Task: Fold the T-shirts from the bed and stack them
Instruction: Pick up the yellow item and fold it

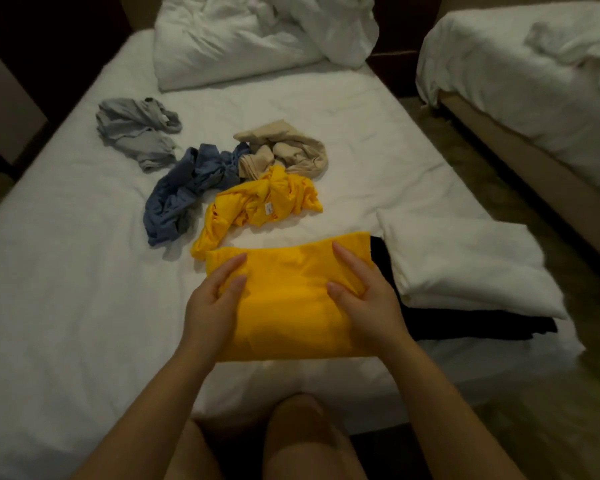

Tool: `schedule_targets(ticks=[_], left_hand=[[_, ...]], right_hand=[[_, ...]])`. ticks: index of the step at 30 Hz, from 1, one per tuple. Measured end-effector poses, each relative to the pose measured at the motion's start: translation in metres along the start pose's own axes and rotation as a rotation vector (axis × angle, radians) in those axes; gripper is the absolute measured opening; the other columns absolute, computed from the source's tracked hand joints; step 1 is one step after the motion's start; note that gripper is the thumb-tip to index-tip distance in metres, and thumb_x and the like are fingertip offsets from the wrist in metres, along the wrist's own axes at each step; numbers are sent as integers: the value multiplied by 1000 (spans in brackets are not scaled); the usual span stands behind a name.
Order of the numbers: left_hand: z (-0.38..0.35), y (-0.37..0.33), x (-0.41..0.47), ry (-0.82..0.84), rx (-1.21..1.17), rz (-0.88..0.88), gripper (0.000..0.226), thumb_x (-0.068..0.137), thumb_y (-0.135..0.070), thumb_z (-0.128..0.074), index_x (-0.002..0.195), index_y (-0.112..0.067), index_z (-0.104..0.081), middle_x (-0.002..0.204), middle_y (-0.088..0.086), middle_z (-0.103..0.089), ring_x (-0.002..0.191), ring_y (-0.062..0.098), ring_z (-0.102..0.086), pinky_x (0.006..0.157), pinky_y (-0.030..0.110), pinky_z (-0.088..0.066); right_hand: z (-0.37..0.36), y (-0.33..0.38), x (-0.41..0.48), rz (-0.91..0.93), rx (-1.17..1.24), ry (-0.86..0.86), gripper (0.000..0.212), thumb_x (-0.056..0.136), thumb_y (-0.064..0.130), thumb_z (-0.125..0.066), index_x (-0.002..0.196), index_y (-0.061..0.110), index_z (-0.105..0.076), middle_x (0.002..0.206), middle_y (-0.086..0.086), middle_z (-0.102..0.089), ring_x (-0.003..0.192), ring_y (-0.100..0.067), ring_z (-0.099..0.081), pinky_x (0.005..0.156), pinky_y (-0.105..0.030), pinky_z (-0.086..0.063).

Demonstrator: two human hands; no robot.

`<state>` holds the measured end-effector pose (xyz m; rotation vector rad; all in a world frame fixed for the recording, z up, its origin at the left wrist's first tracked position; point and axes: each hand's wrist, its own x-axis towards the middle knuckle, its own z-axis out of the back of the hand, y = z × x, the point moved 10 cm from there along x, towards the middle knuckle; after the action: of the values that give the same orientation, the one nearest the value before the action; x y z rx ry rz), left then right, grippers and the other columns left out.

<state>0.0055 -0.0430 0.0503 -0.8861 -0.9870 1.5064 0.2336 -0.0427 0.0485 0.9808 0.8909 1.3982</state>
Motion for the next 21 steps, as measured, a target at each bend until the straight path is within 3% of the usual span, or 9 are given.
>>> schedule_targets(ticks=[5,9,12,15,21], left_hand=[[-47,-83,-18,230,34,-67,74,72,-52,-67,127,-52,-19,136,-9,-26,118,19,-35,92,37,-37],[-128,-132,-18,467,184,-136,93,76,-36,-69,141,-47,-3,155,-5,-9,137,24,-24,103,39,-32],[-183,-160,-4,527,200,-140,95,78,-32,-70,146,-38,-5,155,-1,-11,136,26,-26,100,36,-33],[-231,-174,18,575,149,-97,94,80,-29,-71,148,-33,-7,154,2,-14,135,29,-28,103,39,-34],[-284,-101,51,597,345,-9,92,82,-25,-70,150,-24,-8,155,11,-19,138,31,-26,107,36,-29]], right_hand=[[100,39,-10,61,-106,-149,61,82,27,-71,122,53,-33,121,11,-41,108,-4,-42,85,-13,-32],[188,17,-4,-90,-183,-161,71,78,27,-74,132,50,-33,133,3,-42,115,-11,-42,93,-24,-36],[235,-6,3,-225,-190,-99,76,77,33,-73,139,46,-31,148,-4,-30,128,-25,-38,97,-33,-36],[269,-35,22,-323,-167,-87,74,80,36,-70,142,43,-29,151,-7,-25,130,-31,-35,99,-39,-36],[249,-139,48,-408,-344,5,78,81,37,-70,145,33,-26,151,-8,-28,133,-28,-34,107,-38,-33]])
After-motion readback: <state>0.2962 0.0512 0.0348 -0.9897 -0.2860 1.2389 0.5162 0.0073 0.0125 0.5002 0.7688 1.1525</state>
